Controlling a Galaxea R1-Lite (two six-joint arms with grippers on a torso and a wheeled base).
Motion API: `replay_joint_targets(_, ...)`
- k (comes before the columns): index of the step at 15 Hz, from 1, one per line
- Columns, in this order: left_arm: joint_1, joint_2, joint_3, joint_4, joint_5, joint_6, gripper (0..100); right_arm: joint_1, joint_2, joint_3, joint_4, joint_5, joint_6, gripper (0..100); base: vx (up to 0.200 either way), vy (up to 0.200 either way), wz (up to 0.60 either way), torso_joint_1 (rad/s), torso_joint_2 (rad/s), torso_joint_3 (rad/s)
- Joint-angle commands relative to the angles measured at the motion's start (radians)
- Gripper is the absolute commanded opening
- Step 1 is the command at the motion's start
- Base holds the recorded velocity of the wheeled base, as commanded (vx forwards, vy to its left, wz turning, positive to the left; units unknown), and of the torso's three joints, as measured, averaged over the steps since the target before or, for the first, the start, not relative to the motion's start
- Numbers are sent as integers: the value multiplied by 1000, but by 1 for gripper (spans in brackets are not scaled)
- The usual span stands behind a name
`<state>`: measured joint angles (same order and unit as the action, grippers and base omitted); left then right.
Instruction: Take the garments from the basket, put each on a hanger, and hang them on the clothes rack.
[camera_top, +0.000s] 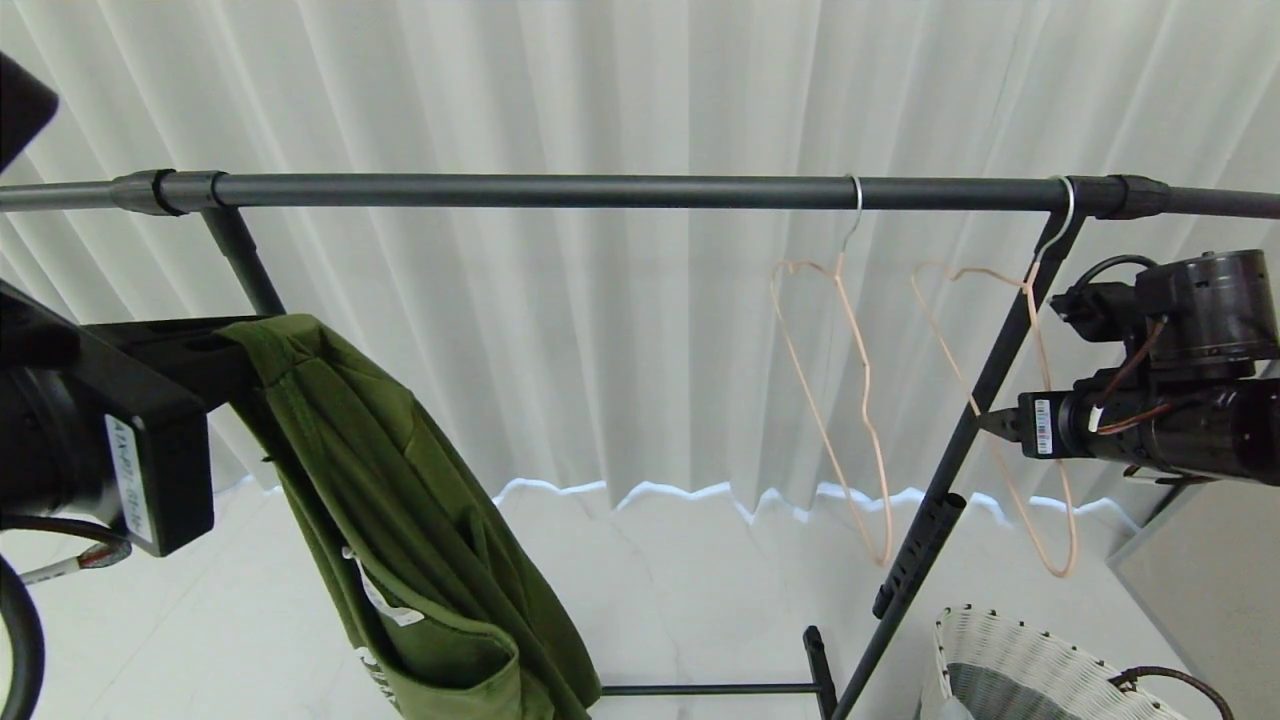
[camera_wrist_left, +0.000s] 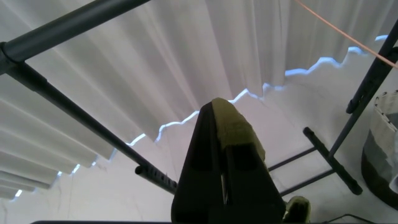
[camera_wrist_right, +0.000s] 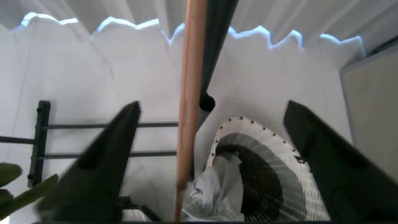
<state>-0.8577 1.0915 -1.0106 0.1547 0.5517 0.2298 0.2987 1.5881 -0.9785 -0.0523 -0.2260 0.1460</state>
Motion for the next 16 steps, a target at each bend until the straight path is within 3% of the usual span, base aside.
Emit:
replay_joint_targets(1,0,-1,3,0,1,0,0,0,1,-2,0,-1,0,0,0,0,0,0,0,0)
replay_joint_targets(16,0,-8,21,0,1,2,0,8,-174,29,20,2,-6,0,0,0,0,0,0,0)
